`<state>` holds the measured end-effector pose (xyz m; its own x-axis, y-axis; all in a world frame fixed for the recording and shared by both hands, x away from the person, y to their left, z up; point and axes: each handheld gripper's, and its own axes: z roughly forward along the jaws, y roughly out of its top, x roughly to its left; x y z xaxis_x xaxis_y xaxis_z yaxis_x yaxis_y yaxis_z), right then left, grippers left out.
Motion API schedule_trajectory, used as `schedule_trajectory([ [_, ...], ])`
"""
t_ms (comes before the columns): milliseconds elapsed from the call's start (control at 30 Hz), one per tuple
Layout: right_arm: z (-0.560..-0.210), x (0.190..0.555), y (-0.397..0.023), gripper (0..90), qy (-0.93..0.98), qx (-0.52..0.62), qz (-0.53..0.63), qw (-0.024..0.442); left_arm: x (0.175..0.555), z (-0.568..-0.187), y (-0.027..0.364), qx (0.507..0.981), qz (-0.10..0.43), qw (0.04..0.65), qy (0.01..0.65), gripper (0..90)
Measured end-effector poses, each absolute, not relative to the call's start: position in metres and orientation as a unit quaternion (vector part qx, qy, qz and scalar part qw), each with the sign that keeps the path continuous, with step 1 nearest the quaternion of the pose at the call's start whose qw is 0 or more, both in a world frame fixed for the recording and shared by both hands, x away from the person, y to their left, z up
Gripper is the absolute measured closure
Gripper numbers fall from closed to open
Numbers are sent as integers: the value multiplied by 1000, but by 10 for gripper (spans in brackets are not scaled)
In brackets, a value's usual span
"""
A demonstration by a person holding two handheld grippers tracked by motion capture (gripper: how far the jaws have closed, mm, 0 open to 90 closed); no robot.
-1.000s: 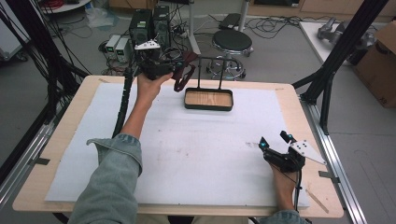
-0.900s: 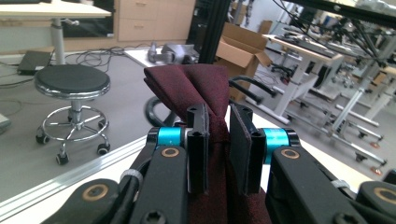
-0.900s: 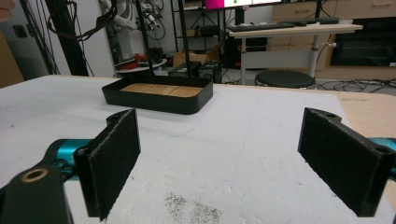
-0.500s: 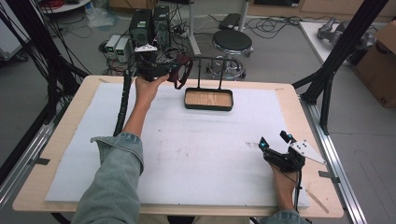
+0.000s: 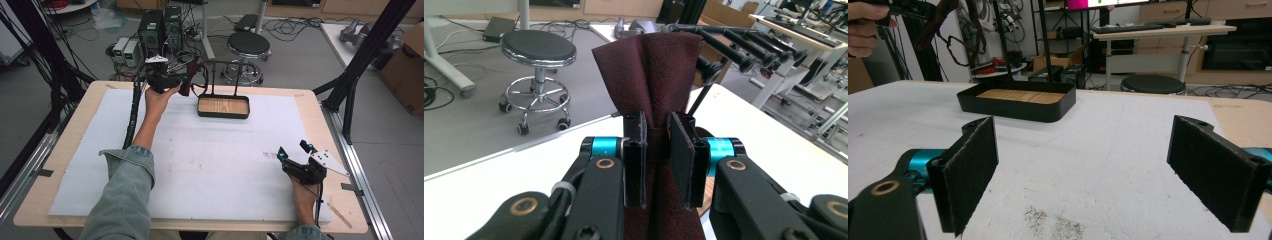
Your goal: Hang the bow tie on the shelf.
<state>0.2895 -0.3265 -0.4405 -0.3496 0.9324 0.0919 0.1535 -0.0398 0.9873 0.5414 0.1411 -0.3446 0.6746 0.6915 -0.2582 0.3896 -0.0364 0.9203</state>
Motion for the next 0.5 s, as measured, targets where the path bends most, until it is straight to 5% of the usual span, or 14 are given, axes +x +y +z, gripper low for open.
schedule_trajectory([
  [500,-441,290,-327,122,600,454,561,347,539,-346,141,727,151,558,370,711],
])
